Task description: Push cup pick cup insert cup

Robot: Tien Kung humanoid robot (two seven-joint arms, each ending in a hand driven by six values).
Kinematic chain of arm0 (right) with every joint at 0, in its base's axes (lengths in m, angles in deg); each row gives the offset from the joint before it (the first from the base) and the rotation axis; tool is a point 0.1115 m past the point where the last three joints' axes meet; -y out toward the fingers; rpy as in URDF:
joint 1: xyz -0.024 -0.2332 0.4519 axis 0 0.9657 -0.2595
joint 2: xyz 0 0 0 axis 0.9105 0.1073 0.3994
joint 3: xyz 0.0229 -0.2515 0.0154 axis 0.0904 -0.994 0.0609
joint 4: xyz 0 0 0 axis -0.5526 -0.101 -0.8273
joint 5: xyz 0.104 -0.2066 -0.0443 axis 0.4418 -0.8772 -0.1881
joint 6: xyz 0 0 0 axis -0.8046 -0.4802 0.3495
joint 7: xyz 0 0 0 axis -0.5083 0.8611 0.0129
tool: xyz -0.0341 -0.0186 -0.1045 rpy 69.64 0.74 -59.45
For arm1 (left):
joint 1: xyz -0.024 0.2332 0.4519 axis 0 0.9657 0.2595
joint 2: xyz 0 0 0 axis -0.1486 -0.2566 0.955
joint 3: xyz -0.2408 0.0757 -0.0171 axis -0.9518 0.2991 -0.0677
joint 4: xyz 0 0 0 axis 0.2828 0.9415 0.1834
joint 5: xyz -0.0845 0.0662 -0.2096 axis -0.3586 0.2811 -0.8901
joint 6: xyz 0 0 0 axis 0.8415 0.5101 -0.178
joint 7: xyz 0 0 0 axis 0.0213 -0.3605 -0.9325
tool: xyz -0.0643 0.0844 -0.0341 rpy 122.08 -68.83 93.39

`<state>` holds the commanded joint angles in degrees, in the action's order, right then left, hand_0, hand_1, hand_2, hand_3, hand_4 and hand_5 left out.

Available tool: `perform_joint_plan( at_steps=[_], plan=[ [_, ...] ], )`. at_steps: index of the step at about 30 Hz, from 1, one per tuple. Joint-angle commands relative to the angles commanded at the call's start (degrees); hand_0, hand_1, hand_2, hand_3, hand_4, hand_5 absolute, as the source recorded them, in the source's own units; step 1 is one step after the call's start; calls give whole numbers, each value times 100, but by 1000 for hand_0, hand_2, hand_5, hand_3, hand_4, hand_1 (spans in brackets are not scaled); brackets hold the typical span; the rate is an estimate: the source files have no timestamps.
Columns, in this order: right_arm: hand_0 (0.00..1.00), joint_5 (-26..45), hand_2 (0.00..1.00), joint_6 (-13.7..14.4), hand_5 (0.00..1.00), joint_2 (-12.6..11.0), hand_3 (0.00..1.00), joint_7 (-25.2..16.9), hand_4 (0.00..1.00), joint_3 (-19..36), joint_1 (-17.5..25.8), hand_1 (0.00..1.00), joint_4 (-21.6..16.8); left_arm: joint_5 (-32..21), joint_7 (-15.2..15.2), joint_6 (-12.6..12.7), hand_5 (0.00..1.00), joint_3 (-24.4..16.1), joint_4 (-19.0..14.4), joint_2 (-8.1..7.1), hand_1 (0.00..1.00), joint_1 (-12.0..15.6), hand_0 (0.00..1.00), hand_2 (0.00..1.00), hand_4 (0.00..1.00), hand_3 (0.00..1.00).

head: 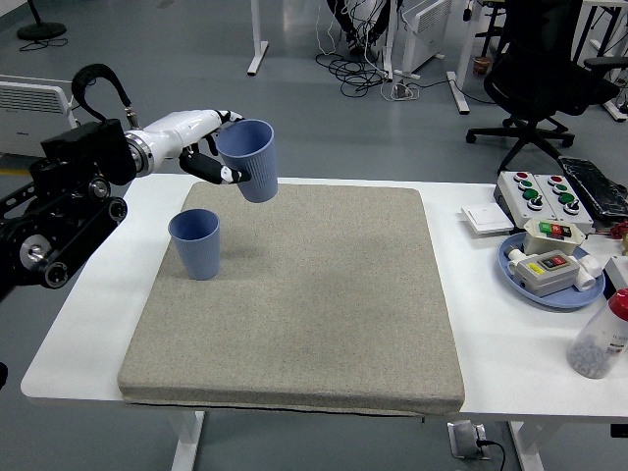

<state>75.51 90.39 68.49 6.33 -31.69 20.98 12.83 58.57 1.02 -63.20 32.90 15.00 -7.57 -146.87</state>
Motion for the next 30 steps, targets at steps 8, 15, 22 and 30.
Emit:
perform_joint_plan(
  at_steps=[8, 15, 22, 30],
  plan=[
    [701, -9, 637, 0, 467, 25, 579, 18, 128, -12, 37, 597, -2, 296, -40, -98, 358, -151, 280, -295, 554, 1, 347, 538, 721, 739],
    [701, -50, 638, 0, 468, 44, 580, 33, 128, 5, 56, 599, -5, 294, -85, -238, 361, -38, 315, -371, 554, 119, 347, 538, 719, 738],
    [701, -37, 639, -2, 467, 56, 581, 29, 128, 1, 66, 602, -6, 250, -109, -306, 364, 62, 273, -373, 555, 223, 347, 538, 717, 737],
    [701, 17, 639, -7, 467, 55, 581, 13, 128, -12, 60, 602, -6, 250, -117, -349, 368, 70, 211, -397, 555, 318, 352, 538, 717, 737]
  ],
)
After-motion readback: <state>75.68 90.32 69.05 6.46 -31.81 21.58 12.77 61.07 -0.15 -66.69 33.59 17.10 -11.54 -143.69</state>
